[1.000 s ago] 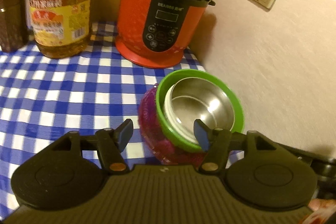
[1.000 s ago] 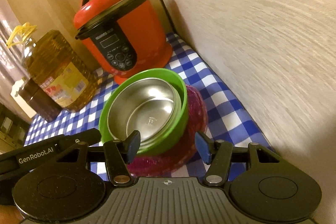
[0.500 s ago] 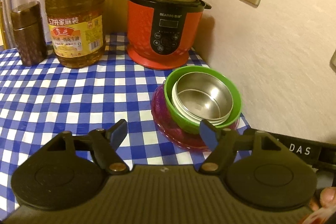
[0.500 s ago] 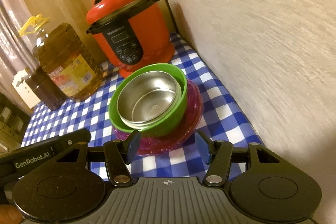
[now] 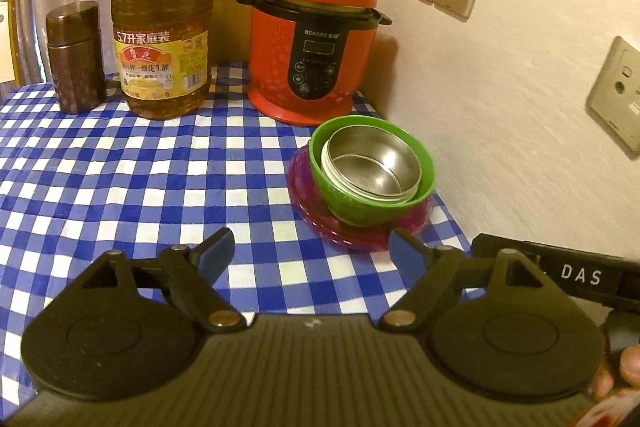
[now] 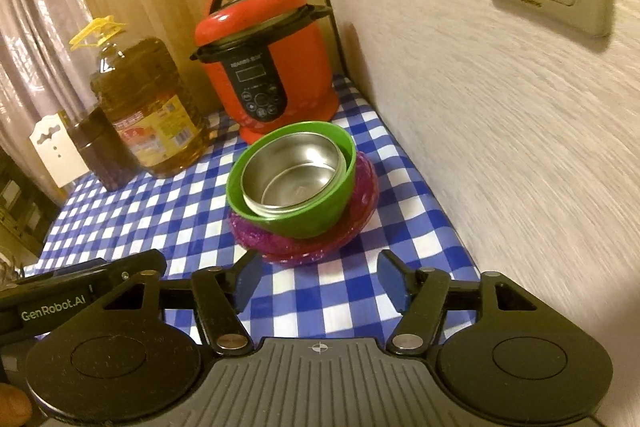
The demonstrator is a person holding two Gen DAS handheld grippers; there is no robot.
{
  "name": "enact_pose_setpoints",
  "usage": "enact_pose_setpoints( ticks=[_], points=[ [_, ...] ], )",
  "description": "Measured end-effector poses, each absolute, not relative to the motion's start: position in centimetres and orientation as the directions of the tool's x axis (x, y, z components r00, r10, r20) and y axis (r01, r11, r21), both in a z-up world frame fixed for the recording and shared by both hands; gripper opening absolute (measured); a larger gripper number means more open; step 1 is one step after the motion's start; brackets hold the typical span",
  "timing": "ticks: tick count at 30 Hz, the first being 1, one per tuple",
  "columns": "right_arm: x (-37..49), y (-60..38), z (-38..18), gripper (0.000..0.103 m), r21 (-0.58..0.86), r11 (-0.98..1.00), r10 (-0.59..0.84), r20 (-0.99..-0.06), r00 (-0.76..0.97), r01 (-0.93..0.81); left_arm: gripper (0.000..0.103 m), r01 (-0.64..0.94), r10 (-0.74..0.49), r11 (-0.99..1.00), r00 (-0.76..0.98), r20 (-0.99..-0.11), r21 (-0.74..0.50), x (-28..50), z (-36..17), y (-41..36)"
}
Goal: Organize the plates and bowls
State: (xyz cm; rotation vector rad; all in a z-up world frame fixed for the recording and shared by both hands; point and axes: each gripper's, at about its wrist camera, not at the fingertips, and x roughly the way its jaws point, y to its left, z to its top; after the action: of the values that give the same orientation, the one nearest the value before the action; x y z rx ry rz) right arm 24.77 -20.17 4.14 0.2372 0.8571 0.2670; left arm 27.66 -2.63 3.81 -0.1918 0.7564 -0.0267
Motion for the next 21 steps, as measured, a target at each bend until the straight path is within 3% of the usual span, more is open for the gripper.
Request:
enact_pose_setpoints(
  ticks=[21],
  points=[
    [17.9, -21.1, 6.8, 0.068, 0.272, 0.95, 0.307, -0.7, 0.644, -0.157, 0.085, -0.052, -0.073, 0.985, 0.743, -0.665, -0.166, 20.3, 6.2, -2.9]
  ],
)
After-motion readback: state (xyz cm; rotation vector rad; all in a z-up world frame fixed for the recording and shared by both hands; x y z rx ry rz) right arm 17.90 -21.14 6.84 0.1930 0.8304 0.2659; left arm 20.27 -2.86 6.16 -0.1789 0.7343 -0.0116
